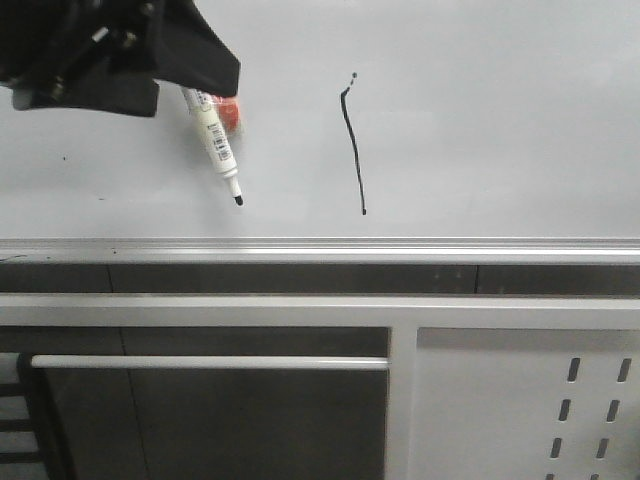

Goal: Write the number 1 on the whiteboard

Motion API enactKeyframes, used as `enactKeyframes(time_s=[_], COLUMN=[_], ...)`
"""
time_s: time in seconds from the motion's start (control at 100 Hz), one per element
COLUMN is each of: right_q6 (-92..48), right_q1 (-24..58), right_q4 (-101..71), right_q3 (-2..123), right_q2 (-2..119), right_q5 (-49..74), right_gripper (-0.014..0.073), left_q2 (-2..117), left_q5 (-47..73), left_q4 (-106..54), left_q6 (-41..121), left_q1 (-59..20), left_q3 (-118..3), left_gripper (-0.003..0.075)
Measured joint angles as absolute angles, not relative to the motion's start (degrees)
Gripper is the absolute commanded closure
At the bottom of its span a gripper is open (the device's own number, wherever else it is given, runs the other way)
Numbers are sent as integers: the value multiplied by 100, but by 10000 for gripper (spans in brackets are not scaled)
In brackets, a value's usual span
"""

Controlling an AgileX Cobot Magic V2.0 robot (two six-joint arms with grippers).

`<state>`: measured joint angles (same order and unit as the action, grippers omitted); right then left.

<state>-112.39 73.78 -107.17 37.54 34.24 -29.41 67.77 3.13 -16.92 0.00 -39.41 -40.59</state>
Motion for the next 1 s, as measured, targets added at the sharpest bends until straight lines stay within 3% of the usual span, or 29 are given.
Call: enactKeyframes(time_s=[0.23, 0.48, 0.71, 1.0], right_q6=[-11239, -11413, -11871, -11896], right_q1=[7378, 7378, 7378, 7378], right_q4=[-10717, -10717, -10717, -10717], right_q3=[3754, 3523, 2879, 2755], right_q2=[3160, 1988, 974, 635], right_q5=[-2954, -3653, -4059, -4275], right_gripper=[672, 672, 673, 673], left_q2=[5154, 2362, 826, 672], left_q5=[949, 1387, 2339, 2505], left_q4=[-1692, -941, -430, -403], left_q6=[0, 0, 0, 0], left_q1=[-3941, -3941, -3941, -3941], left_q3=[-3809, -3340, -2987, -2952], left_gripper=[548, 741, 739, 739])
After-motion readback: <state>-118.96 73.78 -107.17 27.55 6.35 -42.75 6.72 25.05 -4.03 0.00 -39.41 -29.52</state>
